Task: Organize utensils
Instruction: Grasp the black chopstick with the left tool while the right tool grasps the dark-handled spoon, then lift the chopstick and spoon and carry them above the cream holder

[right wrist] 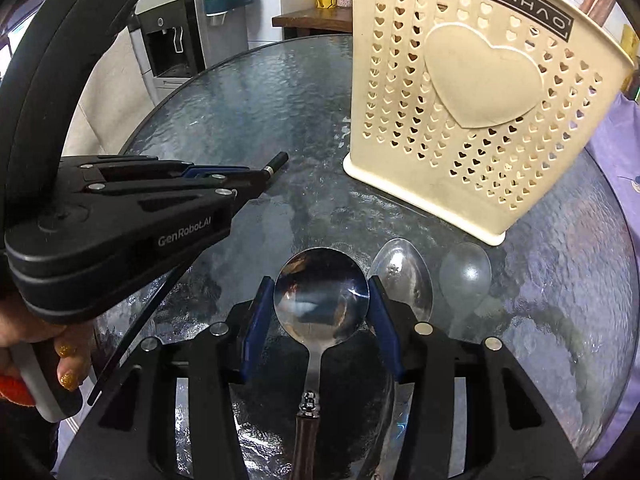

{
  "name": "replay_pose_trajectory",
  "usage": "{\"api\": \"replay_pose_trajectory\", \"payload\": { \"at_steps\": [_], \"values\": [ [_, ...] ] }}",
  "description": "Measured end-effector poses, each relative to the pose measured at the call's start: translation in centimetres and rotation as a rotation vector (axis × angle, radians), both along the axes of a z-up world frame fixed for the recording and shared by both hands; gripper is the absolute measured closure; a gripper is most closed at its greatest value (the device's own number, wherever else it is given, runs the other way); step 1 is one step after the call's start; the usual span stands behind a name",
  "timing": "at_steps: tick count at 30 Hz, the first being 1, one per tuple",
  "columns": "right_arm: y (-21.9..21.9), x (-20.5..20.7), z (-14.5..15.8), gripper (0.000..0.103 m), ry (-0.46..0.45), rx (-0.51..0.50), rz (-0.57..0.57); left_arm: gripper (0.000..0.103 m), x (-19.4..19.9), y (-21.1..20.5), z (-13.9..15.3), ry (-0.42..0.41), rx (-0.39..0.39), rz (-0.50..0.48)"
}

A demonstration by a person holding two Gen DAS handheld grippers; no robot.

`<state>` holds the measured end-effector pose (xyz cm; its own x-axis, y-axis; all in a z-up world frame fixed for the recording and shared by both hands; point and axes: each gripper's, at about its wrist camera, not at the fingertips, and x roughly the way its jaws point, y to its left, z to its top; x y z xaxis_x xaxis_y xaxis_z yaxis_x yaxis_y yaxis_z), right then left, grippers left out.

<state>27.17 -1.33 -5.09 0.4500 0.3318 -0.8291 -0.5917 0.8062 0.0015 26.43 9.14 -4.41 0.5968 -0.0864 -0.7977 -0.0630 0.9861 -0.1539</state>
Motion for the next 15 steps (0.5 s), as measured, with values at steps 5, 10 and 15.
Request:
{"api": "replay_pose_trajectory", "payload": {
  "at_steps": [5,10,15],
  "values": [
    [-1.4,0.2,0.7,0.055,0.013,0.065,-0.004,0.096,0.0,0.1,0.3,-0.010,-0.016,0.005],
    [-3.3,0.3,2.5,0.055,0.000,0.156,-0.004,0.096,-0.5,0.0,1.9,-0.068,-0.030,0.006],
    [-5.0,-0.2,5.0,0.055,-0.060,0.253,-0.016,0.096,-1.5,-0.2,4.7,-0.154,-0.048,0.012]
  ]
}}
